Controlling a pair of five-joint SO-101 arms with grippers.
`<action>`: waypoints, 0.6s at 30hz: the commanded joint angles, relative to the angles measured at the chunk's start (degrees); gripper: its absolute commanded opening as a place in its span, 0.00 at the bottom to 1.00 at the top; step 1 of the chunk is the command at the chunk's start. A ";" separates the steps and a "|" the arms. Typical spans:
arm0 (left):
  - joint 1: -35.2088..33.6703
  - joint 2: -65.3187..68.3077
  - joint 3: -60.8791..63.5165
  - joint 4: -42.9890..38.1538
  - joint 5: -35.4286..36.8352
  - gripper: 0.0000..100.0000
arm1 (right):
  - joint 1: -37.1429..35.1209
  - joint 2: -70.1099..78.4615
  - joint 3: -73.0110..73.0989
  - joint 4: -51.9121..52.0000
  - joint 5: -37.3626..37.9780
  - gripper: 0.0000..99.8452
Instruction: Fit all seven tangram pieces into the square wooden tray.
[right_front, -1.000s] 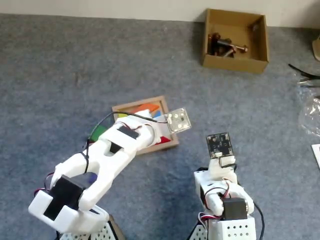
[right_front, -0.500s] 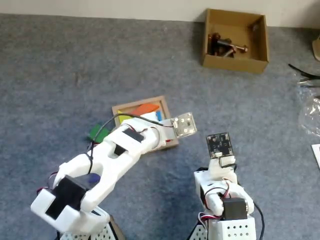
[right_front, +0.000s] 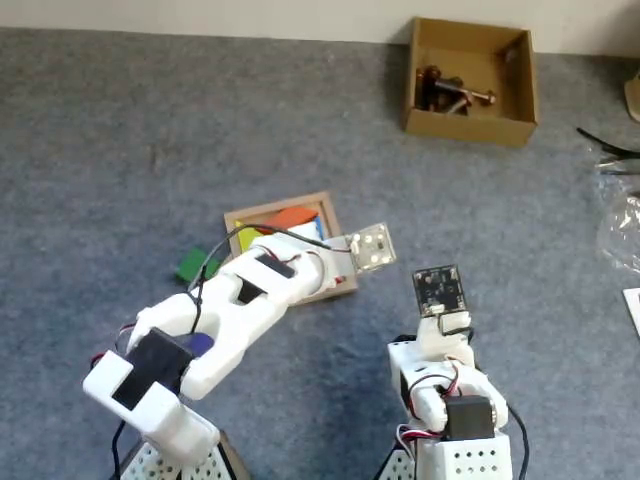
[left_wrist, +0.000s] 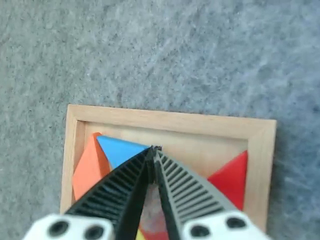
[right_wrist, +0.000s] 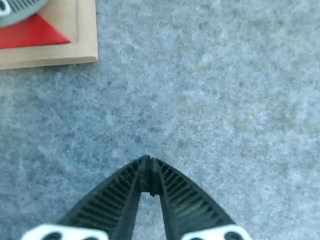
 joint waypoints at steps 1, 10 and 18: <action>-3.12 -0.22 -2.33 -0.26 0.53 0.01 | -0.57 -0.48 6.73 -1.01 -0.44 0.01; -6.37 -0.40 -2.77 2.11 0.26 0.01 | -0.57 -0.48 6.73 -1.01 -0.44 0.01; -9.89 -4.70 -2.33 2.81 0.26 0.01 | -0.57 -0.48 6.73 -1.01 -0.44 0.01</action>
